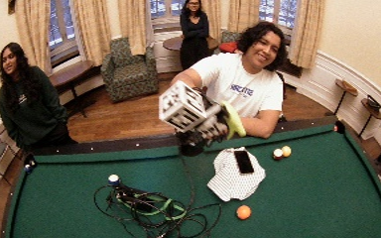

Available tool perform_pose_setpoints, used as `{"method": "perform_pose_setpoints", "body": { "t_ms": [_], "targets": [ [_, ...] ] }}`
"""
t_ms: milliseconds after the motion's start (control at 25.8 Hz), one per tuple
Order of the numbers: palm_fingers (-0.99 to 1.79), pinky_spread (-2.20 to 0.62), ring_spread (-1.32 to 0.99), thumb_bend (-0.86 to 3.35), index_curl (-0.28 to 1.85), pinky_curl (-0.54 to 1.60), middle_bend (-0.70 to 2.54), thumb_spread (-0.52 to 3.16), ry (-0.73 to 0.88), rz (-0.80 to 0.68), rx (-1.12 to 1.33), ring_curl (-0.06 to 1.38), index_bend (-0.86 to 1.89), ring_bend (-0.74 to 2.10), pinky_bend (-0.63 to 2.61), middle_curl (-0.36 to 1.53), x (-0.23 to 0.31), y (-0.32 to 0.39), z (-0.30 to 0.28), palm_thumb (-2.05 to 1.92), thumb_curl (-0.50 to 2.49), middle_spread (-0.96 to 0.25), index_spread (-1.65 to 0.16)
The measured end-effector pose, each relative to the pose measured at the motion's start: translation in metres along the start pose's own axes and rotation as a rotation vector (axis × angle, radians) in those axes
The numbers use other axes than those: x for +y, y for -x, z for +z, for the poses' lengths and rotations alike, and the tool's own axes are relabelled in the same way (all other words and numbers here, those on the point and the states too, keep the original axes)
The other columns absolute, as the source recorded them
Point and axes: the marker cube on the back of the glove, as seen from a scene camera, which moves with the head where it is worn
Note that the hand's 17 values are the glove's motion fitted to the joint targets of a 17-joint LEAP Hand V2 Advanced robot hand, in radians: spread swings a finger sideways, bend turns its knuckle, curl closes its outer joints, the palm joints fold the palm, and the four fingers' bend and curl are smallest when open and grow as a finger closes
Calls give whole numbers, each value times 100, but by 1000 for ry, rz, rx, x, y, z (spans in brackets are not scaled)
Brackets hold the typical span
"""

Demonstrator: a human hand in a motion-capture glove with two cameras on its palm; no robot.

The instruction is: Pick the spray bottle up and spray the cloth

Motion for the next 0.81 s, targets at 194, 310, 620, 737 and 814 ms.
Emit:
{"method": "perform_pose_setpoints", "body": {
  "t_ms": [194,310,620,737,814],
  "targets": [
    [139,-31,-20,-2,51,39,69,40,208,135,105,47,35,74,44,54,-15,-1,45,96,72,-19,-27],
    [139,-31,-21,-2,52,40,70,39,293,213,200,47,35,74,44,54,-26,-10,72,96,73,-19,-28],
    [138,-30,-21,-3,54,40,71,37,361,351,432,47,34,74,43,55,-60,-55,146,96,76,-19,-28],
    [138,-30,-21,-3,55,40,71,37,392,367,500,47,34,74,43,55,-64,-65,167,96,76,-19,-28],
    [138,-30,-21,-3,55,40,71,37,415,377,541,47,34,74,43,55,-65,-71,178,96,77,-19,-28]
  ]
}}
